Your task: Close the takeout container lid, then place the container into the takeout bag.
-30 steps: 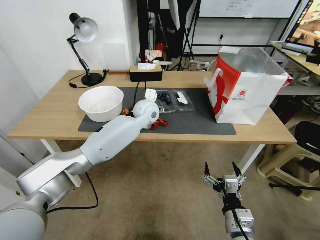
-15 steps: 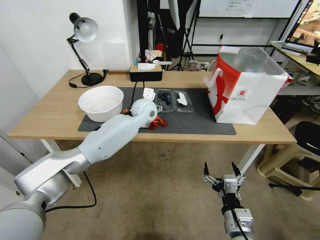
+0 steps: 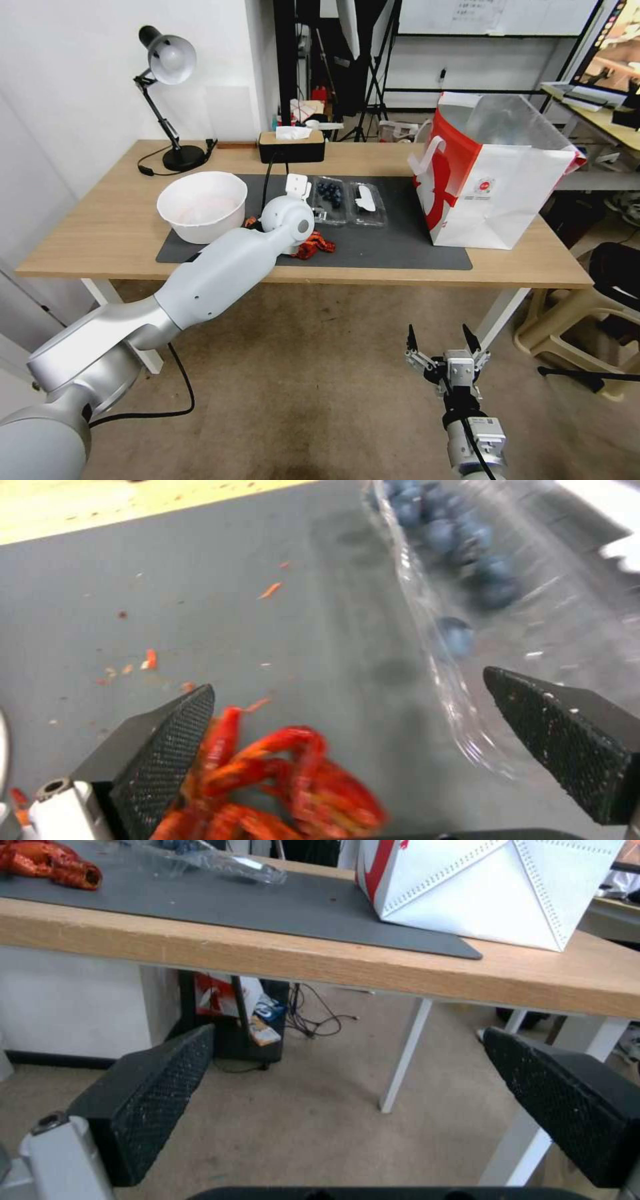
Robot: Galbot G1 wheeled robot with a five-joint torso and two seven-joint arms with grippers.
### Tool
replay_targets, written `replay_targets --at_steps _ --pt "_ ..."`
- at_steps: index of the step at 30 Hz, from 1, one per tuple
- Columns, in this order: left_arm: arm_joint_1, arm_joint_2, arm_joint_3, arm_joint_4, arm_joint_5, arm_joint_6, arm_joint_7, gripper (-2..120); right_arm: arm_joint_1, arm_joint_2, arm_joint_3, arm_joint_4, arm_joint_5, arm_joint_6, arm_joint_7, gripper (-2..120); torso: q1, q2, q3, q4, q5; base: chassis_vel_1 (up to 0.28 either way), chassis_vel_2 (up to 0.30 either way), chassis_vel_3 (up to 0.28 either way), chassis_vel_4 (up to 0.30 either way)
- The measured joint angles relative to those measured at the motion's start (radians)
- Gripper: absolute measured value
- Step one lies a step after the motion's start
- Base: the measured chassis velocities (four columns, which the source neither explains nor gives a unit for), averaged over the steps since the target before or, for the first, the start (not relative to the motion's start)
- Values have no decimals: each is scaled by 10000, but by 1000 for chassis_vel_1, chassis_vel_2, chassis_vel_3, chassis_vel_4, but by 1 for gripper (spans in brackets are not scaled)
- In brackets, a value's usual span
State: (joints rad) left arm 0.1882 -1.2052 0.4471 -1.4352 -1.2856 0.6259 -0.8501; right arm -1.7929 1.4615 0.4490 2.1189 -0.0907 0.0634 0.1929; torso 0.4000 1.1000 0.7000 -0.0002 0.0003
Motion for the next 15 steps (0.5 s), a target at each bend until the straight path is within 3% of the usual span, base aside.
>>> replay_targets --at_steps 10,15 --pt "615 533 -605 -1377 -216 -853 358 100 -42 -6 -17 52 -4 71 -22 100 0 0 -1 1 -4 0 0 0 0" --pt "1768 1476 -1653 -2914 -18 -1454 769 100 -68 -5 -19 79 5 256 -36 100 0 0 -1 2 -5 0 0 0 0"
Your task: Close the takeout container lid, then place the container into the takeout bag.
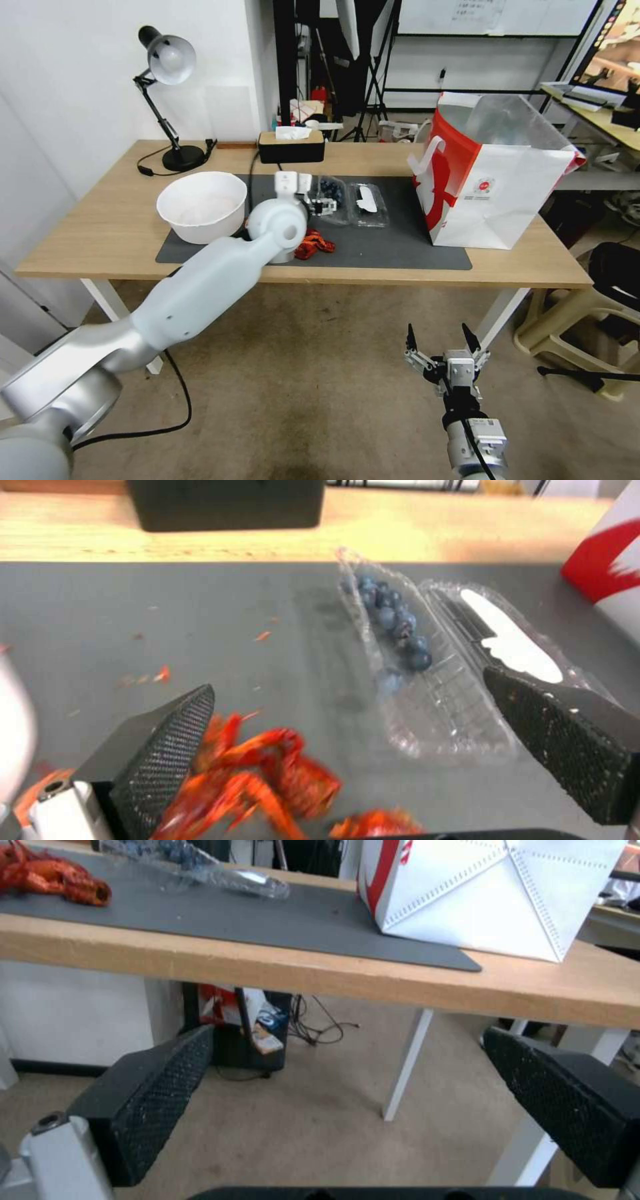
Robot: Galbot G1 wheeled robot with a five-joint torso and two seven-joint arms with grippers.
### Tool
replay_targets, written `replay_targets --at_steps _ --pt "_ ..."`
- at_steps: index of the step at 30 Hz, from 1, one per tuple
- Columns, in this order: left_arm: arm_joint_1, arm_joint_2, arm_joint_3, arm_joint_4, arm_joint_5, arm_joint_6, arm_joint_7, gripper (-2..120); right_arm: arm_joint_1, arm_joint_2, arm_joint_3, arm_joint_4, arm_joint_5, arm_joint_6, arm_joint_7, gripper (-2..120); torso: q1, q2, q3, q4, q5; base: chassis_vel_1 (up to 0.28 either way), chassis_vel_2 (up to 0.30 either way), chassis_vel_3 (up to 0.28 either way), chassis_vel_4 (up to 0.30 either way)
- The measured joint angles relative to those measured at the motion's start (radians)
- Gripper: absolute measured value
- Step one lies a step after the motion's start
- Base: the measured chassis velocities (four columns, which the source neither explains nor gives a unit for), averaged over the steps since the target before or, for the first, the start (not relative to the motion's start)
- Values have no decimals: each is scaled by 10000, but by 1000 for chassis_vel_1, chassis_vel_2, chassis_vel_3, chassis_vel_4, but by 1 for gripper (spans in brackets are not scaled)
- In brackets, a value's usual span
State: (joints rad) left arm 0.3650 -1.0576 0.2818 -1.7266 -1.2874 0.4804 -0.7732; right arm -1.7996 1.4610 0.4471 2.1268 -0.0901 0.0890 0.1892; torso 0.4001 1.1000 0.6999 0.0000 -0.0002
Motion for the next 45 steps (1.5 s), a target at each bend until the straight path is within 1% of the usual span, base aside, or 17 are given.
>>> replay_targets --at_steps 2,3,5,7,8,11,12,15,20,23,27,29,39,41,42,44,45 --pt "751 486 -473 -721 285 -367 313 100 -1 -3 -14 34 115 89 5 100 -1 0 0 3 -1 0 0 0 0" --pt "751 486 -473 -721 285 -367 313 100 -1 -3 -14 34 115 89 5 100 -1 0 0 3 -1 0 0 0 0" --pt "2052 1163 -1191 -1699 1182 -1113 1013 100 18 -11 -36 77 316 274 17 100 -1 0 -1 2 0 0 0 0 0" --pt "2801 1443 -1577 -2109 1844 -1533 1524 100 44 -12 -31 87 408 390 8 100 -2 1 -1 1 1 0 0 0 0" --pt "2801 1443 -1577 -2109 1844 -1533 1524 100 44 -12 -31 87 408 390 8 100 -2 1 -1 1 1 0 0 0 0" --pt "5506 1991 -2894 -3052 3713 -3208 2975 100 119 -41 45 96 717 822 -123 100 -3 1 -1 1 -1 0 0 0 0" --pt "5506 1991 -2894 -3052 3713 -3208 2975 100 119 -41 45 96 717 822 -123 100 -3 1 -1 1 -1 0 0 0 0" --pt "7309 2112 -3702 -3409 5225 -4620 3863 100 150 -95 141 42 932 1180 -287 100 -4 1 -2 2 1 0 0 0 0" --pt "8307 1946 -4097 -3558 6106 -5462 4089 100 167 -105 282 13 1107 1475 -399 100 -4 1 -2 -2 5 0 0 0 0" --pt "9469 1558 -4528 -3561 7150 -6258 4210 100 170 -107 387 6 1259 1821 -558 100 -3 0 -1 -2 4 0 0 0 0" --pt "10105 1285 -4798 -3457 7658 -6687 4314 100 195 -125 434 6 1360 2037 -673 100 -3 0 -1 0 4 0 0 0 0" --pt "10663 938 -5021 -3225 8111 -7194 4498 100 233 -156 493 6 1479 2171 -746 100 -3 0 0 0 2 0 0 0 0" --pt "10812 555 -4865 -2637 8434 -7639 4741 100 499 -372 517 110 2797 1874 -643 100 -2 -1 1 -1 2 0 0 0 0" --pt "10569 631 -4738 -2474 8321 -7638 4824 100 757 -526 480 257 3918 1493 -587 100 -2 -1 1 -5 2 0 0 0 0" --pt "10569 631 -4738 -2474 8321 -7638 4824 100 757 -526 480 257 3918 1493 -587 100 -2 -1 1 -5 2 0 0 0 0" --pt "10518 668 -4735 -2431 8196 -7608 4878 100 1374 -835 336 342 5581 998 -455 100 0 0 1 0 4 0 0 0 0" --pt "10518 668 -4735 -2431 8196 -7608 4878 100 1374 -835 336 342 5581 998 -455 100 0 0 1 0 4 0 0 0 0"
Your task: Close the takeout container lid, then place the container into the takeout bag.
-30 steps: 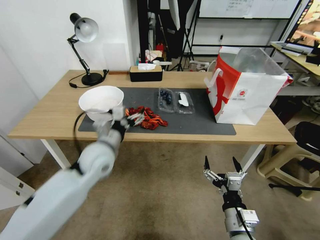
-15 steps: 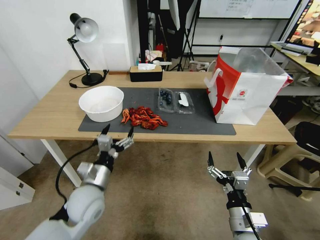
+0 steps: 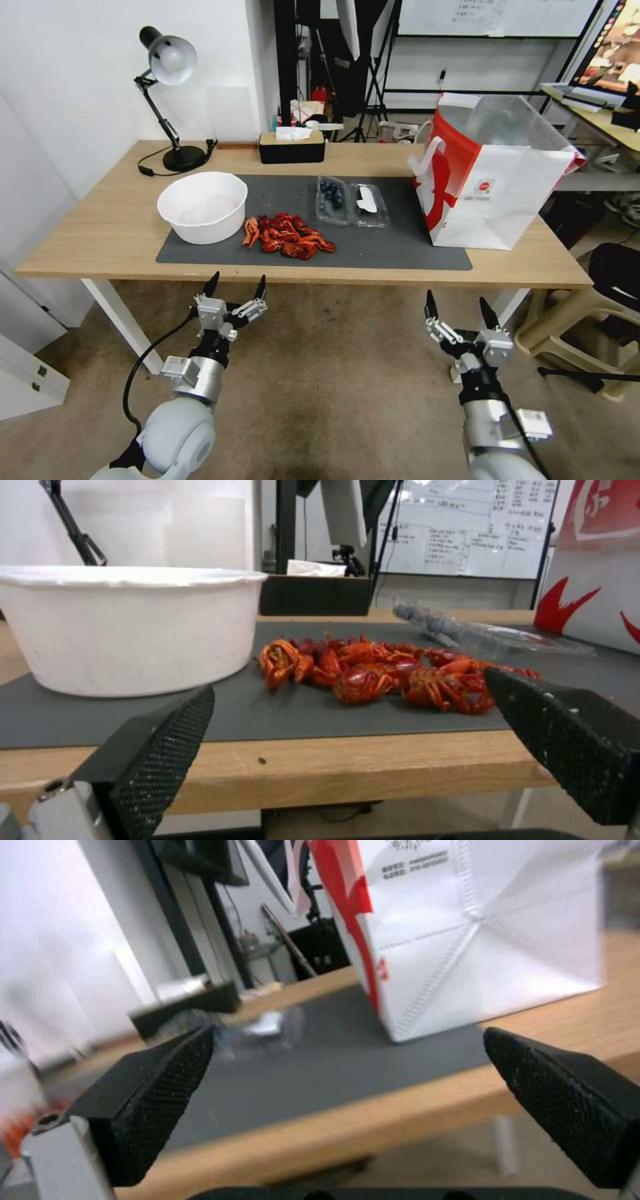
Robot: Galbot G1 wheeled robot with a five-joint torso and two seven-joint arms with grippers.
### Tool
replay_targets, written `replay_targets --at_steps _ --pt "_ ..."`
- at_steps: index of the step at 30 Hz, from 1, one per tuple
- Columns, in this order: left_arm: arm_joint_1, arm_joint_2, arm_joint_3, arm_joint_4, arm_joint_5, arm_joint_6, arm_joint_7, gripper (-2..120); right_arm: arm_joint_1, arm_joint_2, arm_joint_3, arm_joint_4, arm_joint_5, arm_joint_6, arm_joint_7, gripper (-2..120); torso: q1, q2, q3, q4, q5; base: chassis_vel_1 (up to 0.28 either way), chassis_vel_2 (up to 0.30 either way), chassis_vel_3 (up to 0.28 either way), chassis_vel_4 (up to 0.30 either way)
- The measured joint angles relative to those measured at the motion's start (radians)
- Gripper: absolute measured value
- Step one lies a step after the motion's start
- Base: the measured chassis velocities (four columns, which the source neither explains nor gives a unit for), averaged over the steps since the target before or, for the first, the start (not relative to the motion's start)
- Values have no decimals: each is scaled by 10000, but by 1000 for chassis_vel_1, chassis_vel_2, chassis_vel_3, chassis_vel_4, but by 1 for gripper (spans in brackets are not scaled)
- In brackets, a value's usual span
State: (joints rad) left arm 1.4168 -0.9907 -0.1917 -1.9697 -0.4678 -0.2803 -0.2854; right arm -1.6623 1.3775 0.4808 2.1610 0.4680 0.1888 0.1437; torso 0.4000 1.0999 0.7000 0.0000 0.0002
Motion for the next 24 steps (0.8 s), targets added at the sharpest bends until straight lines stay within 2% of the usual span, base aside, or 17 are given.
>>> replay_targets --at_steps 3,4,6,7,9,10,14,16,18,24 --pt "102 -70 -113 1 -13 36 30 100 1028 -473 -297 -146 2003 -475 279 100 0 0 0 0 -2 0 0 0 0" --pt "102 -70 -113 1 -13 36 30 100 1028 -473 -297 -146 2003 -475 279 100 0 0 0 0 -2 0 0 0 0" --pt "214 -157 -230 -12 2 52 31 100 1914 -791 -549 -446 3440 -736 610 100 0 0 0 2 -1 0 0 0 0" --pt "214 -157 -230 -12 2 52 31 100 1914 -791 -549 -446 3440 -736 610 100 0 0 0 2 -1 0 0 0 0" --pt "314 -228 -300 -41 34 57 36 100 2767 -1010 -782 -806 4706 -888 996 100 1 0 1 -1 -1 0 0 0 0" --pt "314 -228 -300 -41 34 57 36 100 2767 -1010 -782 -806 4706 -888 996 100 1 0 1 -1 -1 0 0 0 0" --pt "495 -405 -382 -96 137 72 37 100 4323 -1128 -1237 -1397 6809 -1300 1905 100 2 -1 1 -1 -2 0 0 0 0" --pt "519 -426 -399 -110 146 81 36 100 4562 -1110 -1328 -1455 7130 -1388 2099 100 2 -1 1 0 -3 0 0 0 0" --pt "593 -471 -468 -134 190 98 41 100 5219 -992 -1549 -1598 8126 -1742 2705 100 2 -1 1 0 -3 0 0 0 0" --pt "664 -485 -572 -149 188 117 59 100 6317 -681 -1904 -2087 9275 -2188 3637 100 2 -1 1 0 -3 0 0 0 0"
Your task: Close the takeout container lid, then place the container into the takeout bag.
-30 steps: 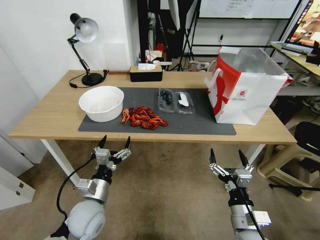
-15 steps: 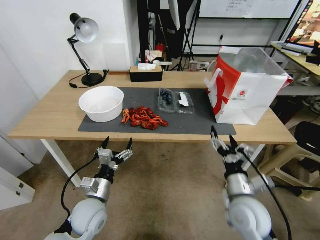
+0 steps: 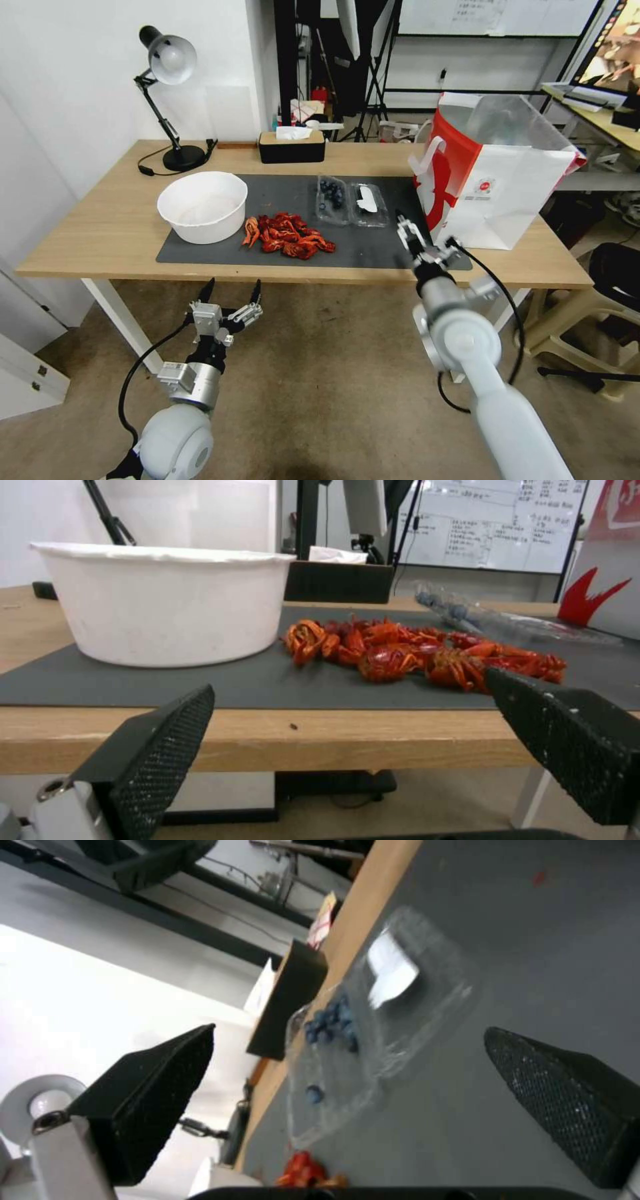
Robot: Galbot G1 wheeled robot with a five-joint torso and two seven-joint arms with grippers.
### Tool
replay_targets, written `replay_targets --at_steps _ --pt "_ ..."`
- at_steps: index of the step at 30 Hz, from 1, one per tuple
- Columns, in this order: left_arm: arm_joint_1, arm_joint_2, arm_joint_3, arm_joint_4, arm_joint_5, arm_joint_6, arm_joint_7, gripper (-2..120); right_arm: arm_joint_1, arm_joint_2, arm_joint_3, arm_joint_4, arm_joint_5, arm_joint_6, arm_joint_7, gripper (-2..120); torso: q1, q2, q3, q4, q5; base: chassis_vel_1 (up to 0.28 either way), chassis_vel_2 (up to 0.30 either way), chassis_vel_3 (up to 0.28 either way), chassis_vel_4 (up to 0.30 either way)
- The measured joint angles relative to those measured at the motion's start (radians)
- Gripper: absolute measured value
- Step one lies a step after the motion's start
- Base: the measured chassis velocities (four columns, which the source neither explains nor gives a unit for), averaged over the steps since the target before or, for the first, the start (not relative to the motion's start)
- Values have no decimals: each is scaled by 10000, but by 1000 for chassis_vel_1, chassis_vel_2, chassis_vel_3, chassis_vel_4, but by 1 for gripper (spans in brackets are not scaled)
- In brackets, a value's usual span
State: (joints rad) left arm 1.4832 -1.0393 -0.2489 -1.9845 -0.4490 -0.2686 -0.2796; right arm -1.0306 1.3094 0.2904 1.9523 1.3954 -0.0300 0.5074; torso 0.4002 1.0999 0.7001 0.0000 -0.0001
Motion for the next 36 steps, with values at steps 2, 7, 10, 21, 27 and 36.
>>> replay_targets --at_steps 2,7,10,21,27,36 --pt "39 -7 -25 0 -5 6 0 100 379 162 -141 -273 385 -109 335 100 0 0 0 0 0 0 0 0 0" --pt "76 -35 -58 25 -9 11 -7 100 870 447 -289 -708 659 -274 802 100 -1 0 -1 0 0 0 0 0 0" --pt "79 -42 -76 51 -14 14 -13 100 1241 698 -341 -1109 756 -463 1187 100 0 0 -1 -1 0 0 0 0 0" --pt "-1 90 -209 82 -150 33 47 100 2570 1632 -617 -2353 689 -783 2150 100 -2 0 -1 0 0 0 0 0 0" --pt "-25 177 -274 100 -212 34 73 100 2906 1897 -644 -2690 538 -789 2386 100 -2 1 -1 0 0 0 0 0 0" --pt "-111 202 -272 127 -241 33 71 100 3195 2352 -606 -3157 249 -791 2657 100 -2 2 -1 0 0 0 0 0 0"
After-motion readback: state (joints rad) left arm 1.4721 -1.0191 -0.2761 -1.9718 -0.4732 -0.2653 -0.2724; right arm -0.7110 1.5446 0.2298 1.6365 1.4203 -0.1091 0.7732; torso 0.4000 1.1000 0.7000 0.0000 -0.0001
